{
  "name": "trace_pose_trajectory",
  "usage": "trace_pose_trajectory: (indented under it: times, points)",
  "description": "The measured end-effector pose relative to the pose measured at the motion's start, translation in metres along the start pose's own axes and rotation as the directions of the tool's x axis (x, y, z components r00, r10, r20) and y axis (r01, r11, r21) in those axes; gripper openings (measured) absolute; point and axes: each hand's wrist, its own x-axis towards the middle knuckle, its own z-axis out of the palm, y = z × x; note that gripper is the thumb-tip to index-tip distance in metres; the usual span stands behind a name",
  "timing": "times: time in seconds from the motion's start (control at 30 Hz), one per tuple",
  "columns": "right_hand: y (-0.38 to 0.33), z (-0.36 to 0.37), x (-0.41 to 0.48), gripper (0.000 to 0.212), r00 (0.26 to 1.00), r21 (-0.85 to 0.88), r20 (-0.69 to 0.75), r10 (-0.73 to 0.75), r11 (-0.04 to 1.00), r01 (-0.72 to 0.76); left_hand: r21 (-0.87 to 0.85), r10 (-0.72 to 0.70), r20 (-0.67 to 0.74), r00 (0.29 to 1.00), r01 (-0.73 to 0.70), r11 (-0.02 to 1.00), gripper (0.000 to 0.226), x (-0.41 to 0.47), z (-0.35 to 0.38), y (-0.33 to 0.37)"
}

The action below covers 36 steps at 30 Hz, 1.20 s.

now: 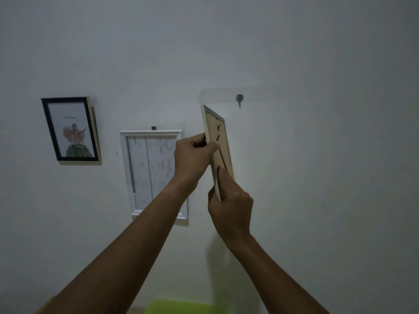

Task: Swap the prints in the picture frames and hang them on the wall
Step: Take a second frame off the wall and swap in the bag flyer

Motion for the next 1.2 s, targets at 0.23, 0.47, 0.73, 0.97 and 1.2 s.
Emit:
trace_pose_trajectory:
  times: [0.23,0.47,0.73,0.97,1.2]
  points:
    - [0.011,-0.024,0.025,0.025,0.987,0.271,-0.121,0.103,0.96,-0.067,0.038,-0.045,-0.007,0.999,0.045,0.998,0.055,0.005,-0.019,-0.027]
    - [0.034,-0.035,0.054,0.018,0.871,0.61,-0.061,0.488,0.709,-0.354,-0.006,-0.329,0.153,0.932,0.334,0.943,0.044,0.017,-0.019,-0.068]
    - [0.087,-0.034,0.105,0.023,0.761,0.705,0.157,0.63,0.467,-0.533,-0.102,-0.116,0.105,0.988,0.127,0.987,0.034,0.056,0.005,-0.044]
    - [0.119,-0.012,0.117,0.04,0.804,0.611,0.078,0.59,0.608,-0.506,-0.114,-0.097,0.045,0.994,0.102,0.988,0.033,0.071,0.017,-0.054]
    - [0.131,-0.005,0.113,0.041,0.81,0.607,0.093,0.579,0.612,-0.508,-0.118,-0.138,0.009,0.99,0.138,0.983,0.039,0.075,0.017,-0.071]
